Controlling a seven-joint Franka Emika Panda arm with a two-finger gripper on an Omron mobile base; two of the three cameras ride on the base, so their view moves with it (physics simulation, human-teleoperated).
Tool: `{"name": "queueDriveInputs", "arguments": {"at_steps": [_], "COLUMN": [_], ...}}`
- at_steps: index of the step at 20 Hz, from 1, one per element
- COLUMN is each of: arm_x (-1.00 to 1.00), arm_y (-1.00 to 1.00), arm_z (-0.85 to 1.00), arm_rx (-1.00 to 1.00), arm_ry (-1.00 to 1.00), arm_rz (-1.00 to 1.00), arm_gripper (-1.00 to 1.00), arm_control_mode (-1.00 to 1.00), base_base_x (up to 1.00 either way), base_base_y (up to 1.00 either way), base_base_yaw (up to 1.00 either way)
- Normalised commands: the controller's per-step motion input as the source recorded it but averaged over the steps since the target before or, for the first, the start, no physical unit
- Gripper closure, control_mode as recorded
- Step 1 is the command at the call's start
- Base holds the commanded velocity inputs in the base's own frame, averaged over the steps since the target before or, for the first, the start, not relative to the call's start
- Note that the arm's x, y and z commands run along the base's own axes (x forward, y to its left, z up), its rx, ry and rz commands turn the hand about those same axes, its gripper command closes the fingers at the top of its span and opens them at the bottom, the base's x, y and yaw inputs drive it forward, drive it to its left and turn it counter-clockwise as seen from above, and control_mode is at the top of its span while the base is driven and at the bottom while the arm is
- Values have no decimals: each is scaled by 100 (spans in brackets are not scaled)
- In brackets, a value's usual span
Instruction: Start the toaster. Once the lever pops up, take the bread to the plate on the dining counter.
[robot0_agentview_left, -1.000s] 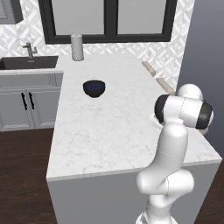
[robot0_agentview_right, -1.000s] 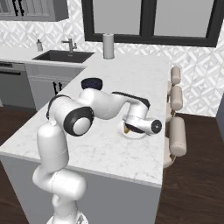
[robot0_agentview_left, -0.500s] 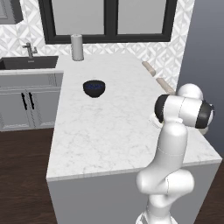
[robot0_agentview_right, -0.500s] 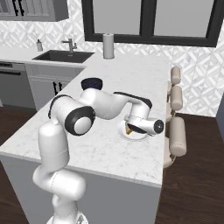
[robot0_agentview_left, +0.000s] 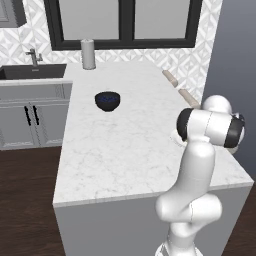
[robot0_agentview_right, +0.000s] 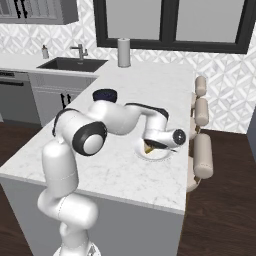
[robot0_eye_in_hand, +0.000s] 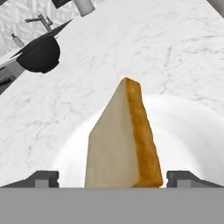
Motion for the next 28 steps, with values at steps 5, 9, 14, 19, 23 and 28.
{"name": "queueDriveInputs", "arguments": {"at_steps": [5,9,14,19,23,28], "arm_x": [0,-8,-18,-16,-48,-84], "arm_y": [0,0,0,0,14,47], "arm_z": [2,55,69,82,97,55], "arm_rx": [-34,-22,0,0,0,-8], "arm_ry": [27,18,-2,0,0,0], "arm_rz": [0,0,0,0,0,0], "arm_gripper": [-100,-100,-100,-100,-100,-100], "arm_control_mode": [-100,-100,-100,-100,-100,-100], "base_base_x": [0,0,0,0,0,0], "base_base_y": [0,0,0,0,0,0], "base_base_yaw": [0,0,0,0,0,0]}}
